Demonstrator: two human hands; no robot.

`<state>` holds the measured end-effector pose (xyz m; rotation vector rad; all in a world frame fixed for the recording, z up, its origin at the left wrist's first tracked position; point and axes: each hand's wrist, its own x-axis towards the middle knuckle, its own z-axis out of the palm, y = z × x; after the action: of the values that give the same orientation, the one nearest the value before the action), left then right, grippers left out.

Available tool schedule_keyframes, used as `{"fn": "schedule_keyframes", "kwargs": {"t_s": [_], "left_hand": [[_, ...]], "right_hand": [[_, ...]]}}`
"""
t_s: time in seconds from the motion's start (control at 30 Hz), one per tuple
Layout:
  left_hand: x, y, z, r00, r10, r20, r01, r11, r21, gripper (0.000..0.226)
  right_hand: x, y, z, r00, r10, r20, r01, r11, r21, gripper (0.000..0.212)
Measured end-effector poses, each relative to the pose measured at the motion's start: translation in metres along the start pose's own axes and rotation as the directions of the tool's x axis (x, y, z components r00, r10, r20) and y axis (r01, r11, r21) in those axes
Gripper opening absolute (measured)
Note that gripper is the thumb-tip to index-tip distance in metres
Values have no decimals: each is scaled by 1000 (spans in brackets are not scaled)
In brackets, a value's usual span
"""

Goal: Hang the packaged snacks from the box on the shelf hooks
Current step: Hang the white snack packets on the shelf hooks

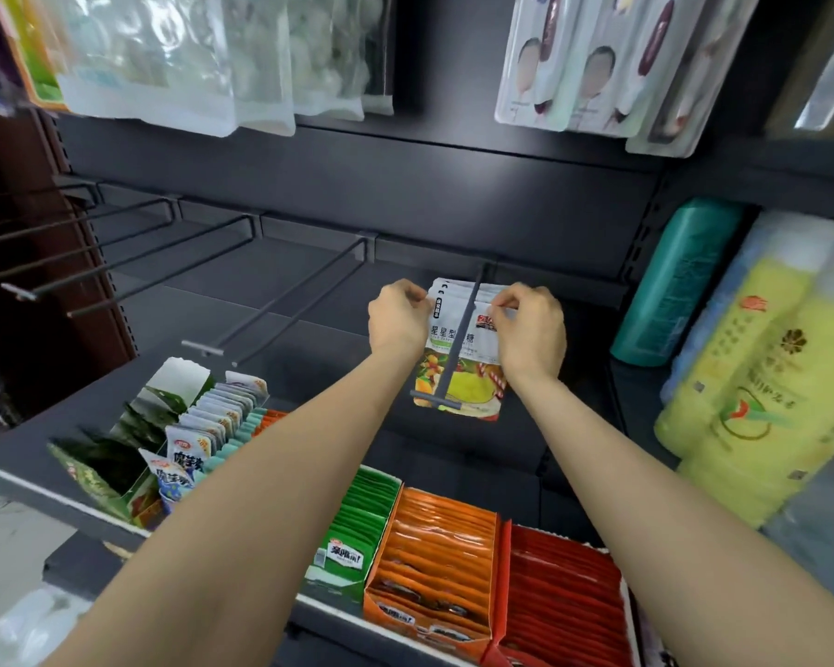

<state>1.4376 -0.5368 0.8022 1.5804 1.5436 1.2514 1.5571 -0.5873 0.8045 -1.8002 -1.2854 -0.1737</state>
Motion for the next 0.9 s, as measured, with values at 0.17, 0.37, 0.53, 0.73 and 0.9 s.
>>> {"fn": "schedule_keyframes", "kwargs": {"t_s": [0.17, 0.37, 0.53, 0.73, 0.9], "left_hand": [[-13, -12, -7, 996, 77, -55, -76, 997, 16, 20], [-68, -40, -38, 970, 243, 3, -242, 968, 66, 13], [-129, -74, -89, 957, 209, 200, -243, 956, 164, 14], [-211, -137, -160, 929, 95, 357, -217, 922, 322, 18], [-262, -176, -204, 838, -24, 546, -242, 879, 411, 19]], "right_hand": [[-13, -1, -7, 999, -34, -6, 34, 999, 33, 23], [-74, 1, -21, 999, 5, 43, -11, 988, 151, 19], [-167, -15, -26, 970, 25, 242, -86, 965, 246, 18], [-284, -40, -24, 864, 5, 504, -80, 988, 128, 18], [-366, -51, -26, 709, 53, 703, -48, 998, -27, 26]]}}
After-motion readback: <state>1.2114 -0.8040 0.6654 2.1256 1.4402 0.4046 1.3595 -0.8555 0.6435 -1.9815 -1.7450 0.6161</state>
